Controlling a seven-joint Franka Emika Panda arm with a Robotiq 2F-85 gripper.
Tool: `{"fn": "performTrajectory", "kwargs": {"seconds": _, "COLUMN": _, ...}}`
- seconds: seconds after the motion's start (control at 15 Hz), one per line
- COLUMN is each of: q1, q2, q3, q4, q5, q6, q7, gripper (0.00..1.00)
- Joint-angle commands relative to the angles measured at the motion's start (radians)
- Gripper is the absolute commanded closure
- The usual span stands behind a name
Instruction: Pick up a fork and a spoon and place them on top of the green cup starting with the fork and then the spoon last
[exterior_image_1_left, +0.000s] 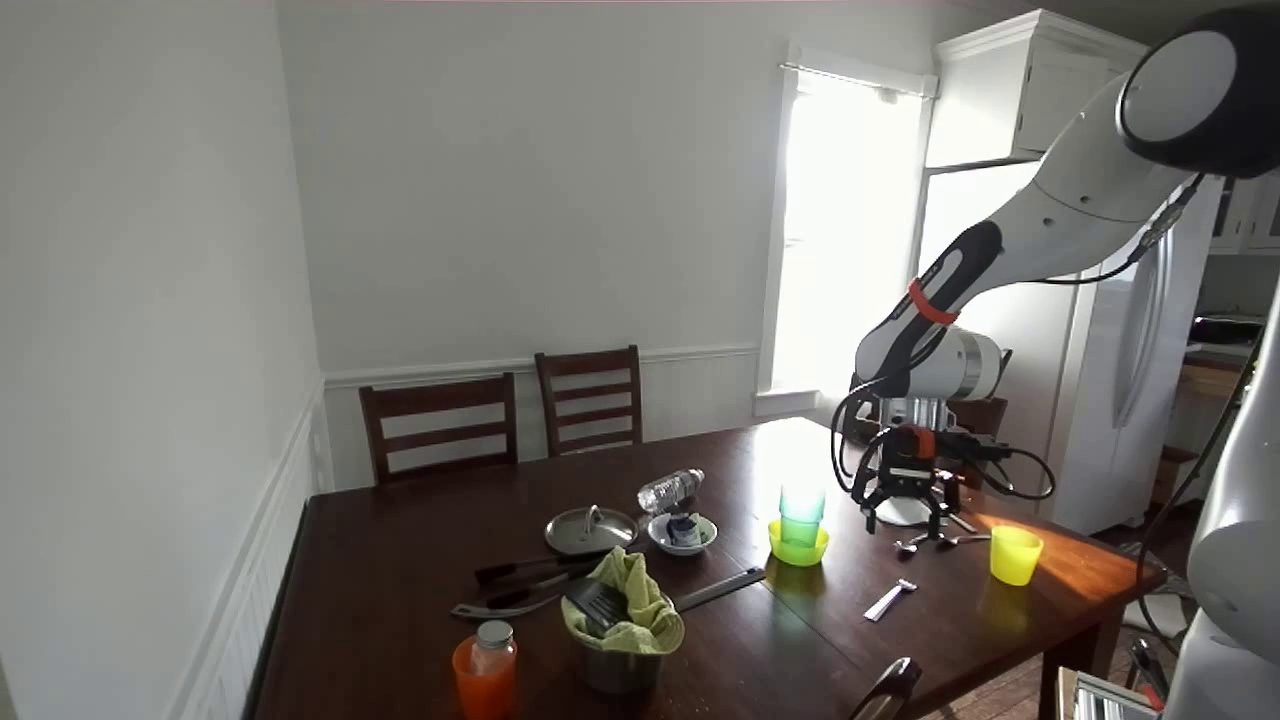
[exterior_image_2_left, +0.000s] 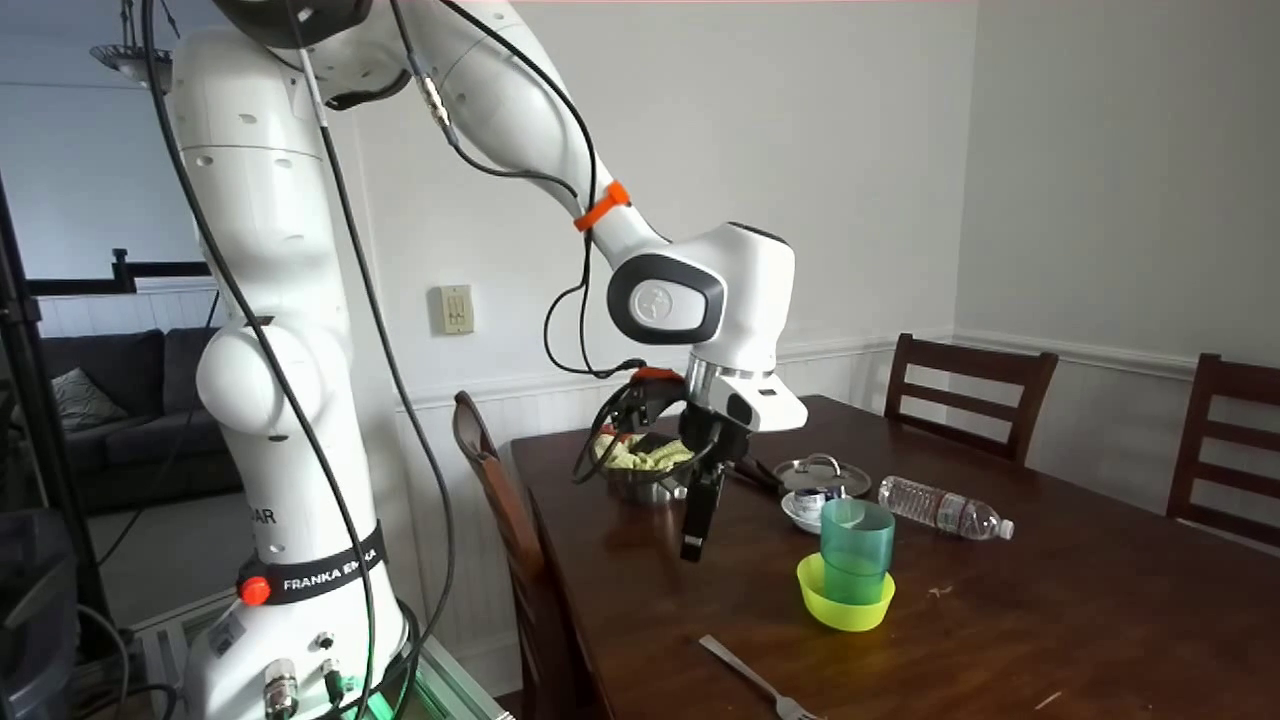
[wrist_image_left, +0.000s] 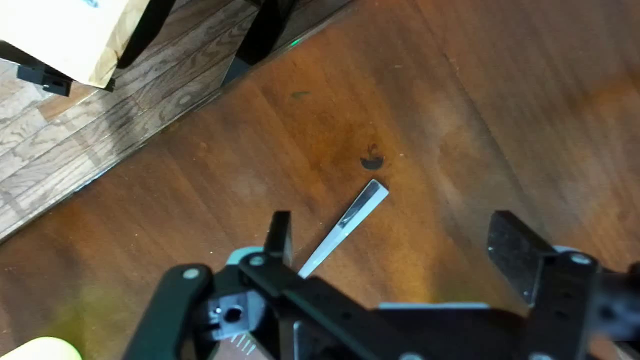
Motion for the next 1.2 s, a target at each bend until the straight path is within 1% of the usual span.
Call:
{"fn": "performTrajectory", "kwargs": {"seconds": 0.0, "q1": -0.023, "q2": 0.076, "q3": -0.015, "q4": 0.005, "q5": 0.049, "q6": 0.078, "q7": 0.04, "gripper": 0.0}}
{"fn": "performTrajectory", "kwargs": {"seconds": 0.33, "q1": -0.057, "q2": 0.181, "q3": -0.027, "q4": 0.024, "q5": 0.184, "q6": 0.134, "q7": 0.031, "gripper": 0.0}}
{"fn": "performTrajectory", "kwargs": {"seconds": 0.53, "q1": -0.082, "q2": 0.241, "q3": -0.014, "q4": 0.048, "q5": 0.278, "q6": 0.153, "q7": 0.009, "gripper": 0.0}}
{"fn": "performTrajectory", "kwargs": {"seconds": 0.6, "q1": -0.091, "q2": 0.257, "q3": -0.005, "q4": 0.051, "q5": 0.327, "q6": 0.19, "q7": -0.009, "gripper": 0.0}}
{"fn": "performTrajectory", "kwargs": {"seconds": 0.67, "q1": -0.097, "q2": 0.276, "q3": -0.001, "q4": 0.059, "q5": 0.352, "q6": 0.213, "q7": -0.012, "gripper": 0.0}}
{"fn": "performTrajectory", "kwargs": {"seconds": 0.73, "q1": -0.107, "q2": 0.3, "q3": 0.005, "q4": 0.076, "q5": 0.379, "q6": 0.209, "q7": -0.015, "gripper": 0.0}}
{"fn": "performTrajectory", "kwargs": {"seconds": 1.0, "q1": -0.136, "q2": 0.371, "q3": 0.026, "q4": 0.122, "q5": 0.432, "q6": 0.207, "q7": -0.029, "gripper": 0.0}}
{"fn": "performTrajectory", "kwargs": {"seconds": 1.13, "q1": -0.144, "q2": 0.405, "q3": 0.038, "q4": 0.141, "q5": 0.449, "q6": 0.228, "q7": -0.023, "gripper": 0.0}}
